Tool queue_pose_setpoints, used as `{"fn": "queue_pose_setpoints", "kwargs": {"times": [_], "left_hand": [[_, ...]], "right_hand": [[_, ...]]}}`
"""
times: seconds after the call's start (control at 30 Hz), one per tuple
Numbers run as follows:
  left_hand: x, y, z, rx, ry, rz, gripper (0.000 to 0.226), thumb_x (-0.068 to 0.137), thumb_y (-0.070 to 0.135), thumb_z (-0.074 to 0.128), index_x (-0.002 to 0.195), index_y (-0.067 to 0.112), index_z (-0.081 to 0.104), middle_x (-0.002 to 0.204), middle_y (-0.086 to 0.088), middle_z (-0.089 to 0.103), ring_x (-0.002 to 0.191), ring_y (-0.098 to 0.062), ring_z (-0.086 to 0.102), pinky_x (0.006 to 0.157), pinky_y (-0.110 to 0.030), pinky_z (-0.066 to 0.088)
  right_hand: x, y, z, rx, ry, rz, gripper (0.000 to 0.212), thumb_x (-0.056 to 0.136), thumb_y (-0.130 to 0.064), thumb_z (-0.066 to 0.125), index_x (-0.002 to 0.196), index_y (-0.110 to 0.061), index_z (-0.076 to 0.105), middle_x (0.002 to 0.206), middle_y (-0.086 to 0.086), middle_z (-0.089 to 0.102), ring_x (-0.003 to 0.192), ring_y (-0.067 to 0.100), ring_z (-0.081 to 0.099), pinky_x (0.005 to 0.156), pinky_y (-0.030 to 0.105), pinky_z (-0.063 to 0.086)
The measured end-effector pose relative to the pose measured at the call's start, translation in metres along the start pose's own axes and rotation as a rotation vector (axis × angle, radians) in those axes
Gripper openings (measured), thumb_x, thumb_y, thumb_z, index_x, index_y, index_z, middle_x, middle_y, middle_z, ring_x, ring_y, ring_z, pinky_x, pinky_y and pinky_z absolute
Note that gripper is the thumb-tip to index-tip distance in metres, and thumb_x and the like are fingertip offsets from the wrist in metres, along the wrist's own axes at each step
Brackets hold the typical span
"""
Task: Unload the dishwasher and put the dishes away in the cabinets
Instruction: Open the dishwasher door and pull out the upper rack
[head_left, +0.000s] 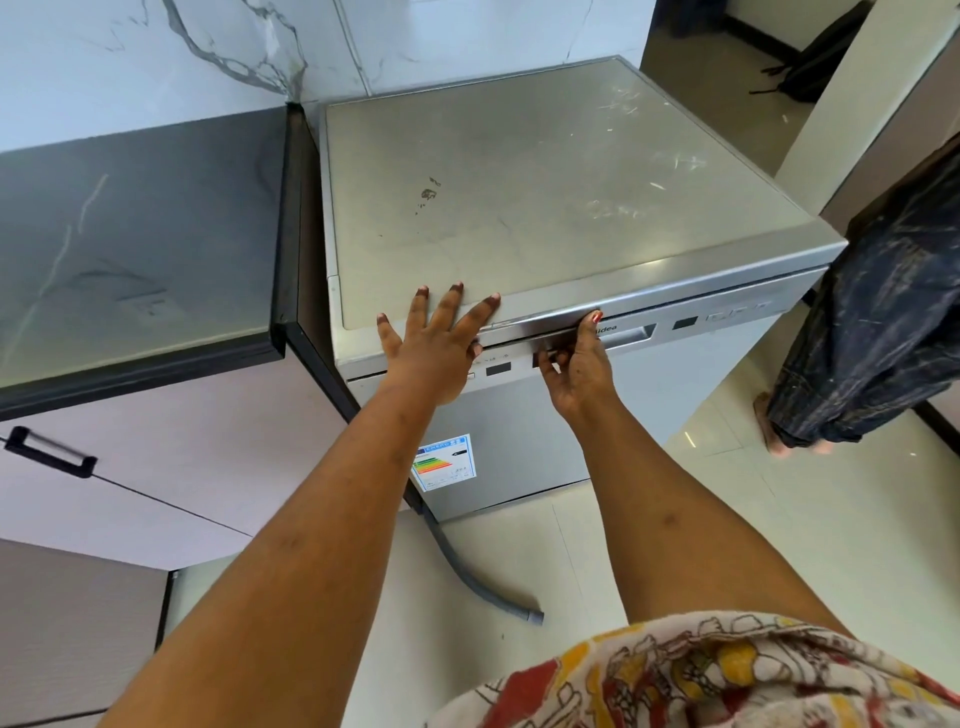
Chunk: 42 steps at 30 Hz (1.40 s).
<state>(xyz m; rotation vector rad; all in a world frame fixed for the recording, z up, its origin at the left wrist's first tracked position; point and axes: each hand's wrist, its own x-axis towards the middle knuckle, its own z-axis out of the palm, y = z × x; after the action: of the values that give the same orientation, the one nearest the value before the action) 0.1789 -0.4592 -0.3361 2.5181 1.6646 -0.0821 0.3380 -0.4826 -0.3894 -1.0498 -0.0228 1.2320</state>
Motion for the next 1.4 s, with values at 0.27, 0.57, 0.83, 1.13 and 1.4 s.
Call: {"fn": "queue_pose_setpoints", "kwargs": {"times": [0.27, 0.57, 0.83, 1.13, 1.4], "left_hand": [[-0.001, 0.005, -0.001, -0.015, -0.012, -0.041, 0.053, 0.099, 0.046, 0.023, 0.143, 0.052, -0.006, 0.158, 0.011, -0.009, 0.145, -0.026, -0.014, 0.108, -0.067, -0.001], [-0.077, 0.044, 0.061, -0.030, 0.150, -0.015, 0.067, 0.088, 0.066, 0.009, 0.148, 0.036, 0.016, 0.159, 0.000, 0.013, 0.147, -0.024, 0.005, 0.112, -0.058, 0.012], [-0.100, 0.047, 0.066, -0.006, 0.041, 0.049, 0.090, 0.075, 0.078, 0.042, 0.147, 0.030, 0.018, 0.153, 0.005, 0.024, 0.139, -0.021, 0.024, 0.111, -0.052, 0.019], [-0.138, 0.048, 0.079, -0.092, 0.074, 0.031, 0.079, 0.083, 0.065, 0.047, 0.147, 0.028, 0.019, 0.157, 0.001, 0.016, 0.145, -0.023, 0.011, 0.114, -0.048, 0.014], [-0.138, 0.053, 0.074, -0.059, -0.094, 0.046, 0.083, 0.083, 0.063, 0.051, 0.148, 0.034, 0.008, 0.155, -0.001, 0.013, 0.141, -0.028, 0.014, 0.111, -0.055, 0.020]], "right_hand": [[-0.045, 0.008, -0.043, -0.006, 0.095, -0.016, 0.018, 0.090, -0.039, 0.060, 0.093, -0.022, 0.053, 0.092, 0.002, 0.066, 0.083, 0.014, 0.064, 0.082, 0.034, 0.054], [-0.082, -0.002, -0.090, -0.169, 0.055, 0.099, 0.041, 0.090, -0.039, 0.058, 0.123, -0.016, 0.050, 0.116, 0.009, 0.065, 0.106, 0.023, 0.062, 0.084, 0.033, 0.053], [-0.112, -0.012, -0.116, -1.287, 0.264, -0.883, 0.056, 0.088, -0.033, 0.063, 0.137, -0.019, 0.038, 0.142, 0.006, 0.039, 0.132, 0.024, 0.037, 0.107, 0.039, 0.037], [-0.096, -0.066, -0.139, -2.098, -0.249, -0.557, 0.085, 0.082, -0.059, 0.058, 0.149, -0.023, 0.022, 0.157, -0.001, 0.021, 0.147, 0.022, 0.012, 0.119, 0.048, 0.014], [-0.106, -0.071, -0.140, -2.306, -0.317, -0.658, 0.080, 0.076, -0.037, 0.075, 0.142, -0.015, 0.036, 0.143, 0.004, 0.045, 0.131, 0.024, 0.041, 0.110, 0.039, 0.033]]}}
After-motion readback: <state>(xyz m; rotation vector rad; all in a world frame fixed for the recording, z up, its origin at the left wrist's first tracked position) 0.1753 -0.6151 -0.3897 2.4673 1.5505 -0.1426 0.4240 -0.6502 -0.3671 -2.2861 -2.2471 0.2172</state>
